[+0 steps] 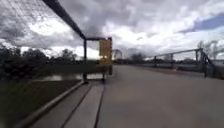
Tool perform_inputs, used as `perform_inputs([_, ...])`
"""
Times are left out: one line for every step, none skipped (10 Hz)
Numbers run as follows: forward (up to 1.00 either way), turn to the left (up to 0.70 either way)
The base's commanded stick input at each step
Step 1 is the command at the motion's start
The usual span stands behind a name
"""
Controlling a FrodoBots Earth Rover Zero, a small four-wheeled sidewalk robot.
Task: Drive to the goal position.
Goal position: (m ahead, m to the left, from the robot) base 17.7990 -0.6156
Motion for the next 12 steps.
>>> perform_inputs([1.0, -0.19])
perform_inputs([1.0, -0.19])
perform_inputs([1.0, -0.19])
perform_inputs([1.0, -0.19])
perform_inputs([1.0, -0.19])
perform_inputs([1.0, -0.19])
perform_inputs([1.0, -0.19])
perform_inputs([1.0, -0.19])
perform_inputs([1.0, -0.19])
perform_inputs([1.0, -0.19])
perform_inputs([1.0, -0.18])
perform_inputs([1.0, -0.18])
